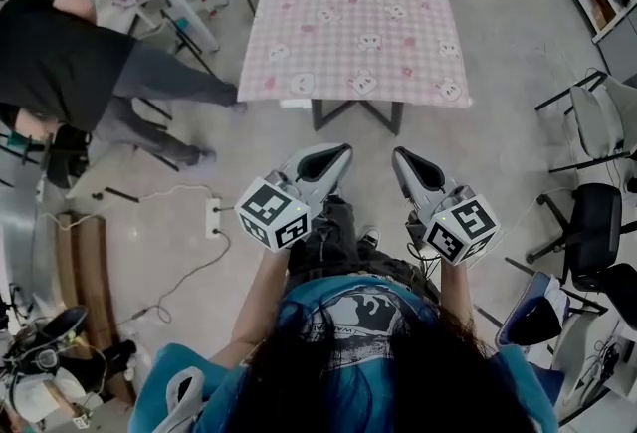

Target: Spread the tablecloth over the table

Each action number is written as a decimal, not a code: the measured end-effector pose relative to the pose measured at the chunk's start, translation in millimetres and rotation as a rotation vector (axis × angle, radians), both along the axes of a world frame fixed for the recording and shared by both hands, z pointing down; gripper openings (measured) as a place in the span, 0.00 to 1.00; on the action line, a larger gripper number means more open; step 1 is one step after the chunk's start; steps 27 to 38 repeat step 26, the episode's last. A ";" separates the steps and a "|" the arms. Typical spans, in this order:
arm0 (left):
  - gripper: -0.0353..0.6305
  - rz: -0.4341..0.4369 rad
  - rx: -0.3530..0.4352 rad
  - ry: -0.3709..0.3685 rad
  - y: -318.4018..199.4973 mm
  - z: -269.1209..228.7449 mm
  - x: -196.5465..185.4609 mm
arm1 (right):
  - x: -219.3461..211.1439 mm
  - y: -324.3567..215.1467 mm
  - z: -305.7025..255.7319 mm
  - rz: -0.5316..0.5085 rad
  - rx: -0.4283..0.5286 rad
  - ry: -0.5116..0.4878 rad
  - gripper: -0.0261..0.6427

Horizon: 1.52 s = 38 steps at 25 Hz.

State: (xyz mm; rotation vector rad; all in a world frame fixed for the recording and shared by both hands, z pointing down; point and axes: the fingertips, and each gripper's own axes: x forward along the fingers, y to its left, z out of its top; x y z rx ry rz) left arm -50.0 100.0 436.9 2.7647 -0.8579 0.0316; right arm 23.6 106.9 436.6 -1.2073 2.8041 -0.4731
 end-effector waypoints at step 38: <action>0.08 0.063 0.003 0.001 22.8 -2.5 36.5 | 20.6 14.5 -1.6 -0.017 0.017 0.010 0.04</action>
